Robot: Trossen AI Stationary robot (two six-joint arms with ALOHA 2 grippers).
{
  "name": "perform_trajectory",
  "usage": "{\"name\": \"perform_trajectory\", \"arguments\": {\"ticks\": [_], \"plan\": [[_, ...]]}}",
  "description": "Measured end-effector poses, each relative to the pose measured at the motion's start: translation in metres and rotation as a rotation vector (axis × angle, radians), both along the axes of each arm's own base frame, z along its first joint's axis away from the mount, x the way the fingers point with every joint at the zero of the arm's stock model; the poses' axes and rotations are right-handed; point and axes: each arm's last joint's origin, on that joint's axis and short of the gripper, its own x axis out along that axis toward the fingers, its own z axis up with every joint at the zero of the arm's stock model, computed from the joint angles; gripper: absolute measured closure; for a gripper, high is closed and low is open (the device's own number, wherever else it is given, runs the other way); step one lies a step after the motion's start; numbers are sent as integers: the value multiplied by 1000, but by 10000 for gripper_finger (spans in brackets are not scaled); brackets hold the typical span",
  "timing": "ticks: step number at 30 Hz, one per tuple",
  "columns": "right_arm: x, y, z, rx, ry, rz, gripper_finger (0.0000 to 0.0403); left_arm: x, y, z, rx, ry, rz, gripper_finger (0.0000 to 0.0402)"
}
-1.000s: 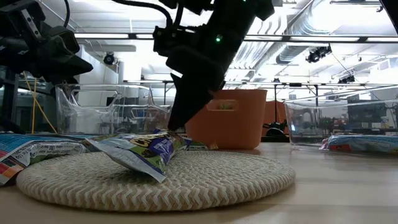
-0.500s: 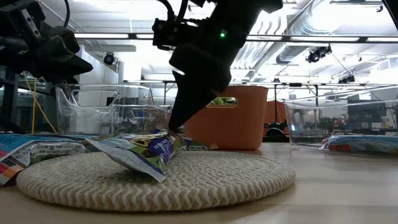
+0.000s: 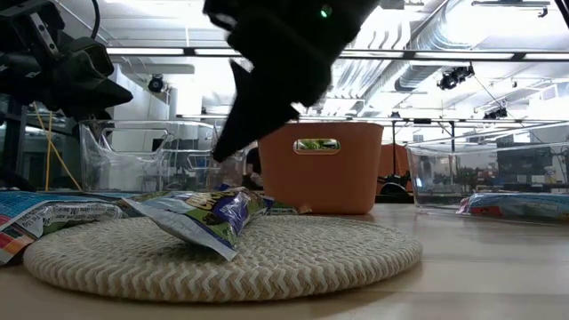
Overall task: Pick and place Granola Bars by type
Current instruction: Put the yellow granola bar into the orange bin
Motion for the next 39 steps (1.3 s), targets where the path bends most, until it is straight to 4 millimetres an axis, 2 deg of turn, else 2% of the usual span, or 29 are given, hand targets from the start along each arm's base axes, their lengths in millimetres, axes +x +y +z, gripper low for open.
{"name": "perform_trajectory", "arguments": {"ticks": [5,14,20,32,39], "plan": [[5,-3,-8,9,-15,-29,183,0,0,0,0,0,1,401],[10,-28,-22,-13,48,-114,183,0,0,0,0,0,0,401],[10,-38,-24,-3,79,-126,183,0,0,0,0,0,0,401],[7,-40,-27,5,119,-156,183,0,0,0,3,0,-1,401],[9,-39,-43,45,152,-156,183,0,0,0,3,-1,-3,401]]}}
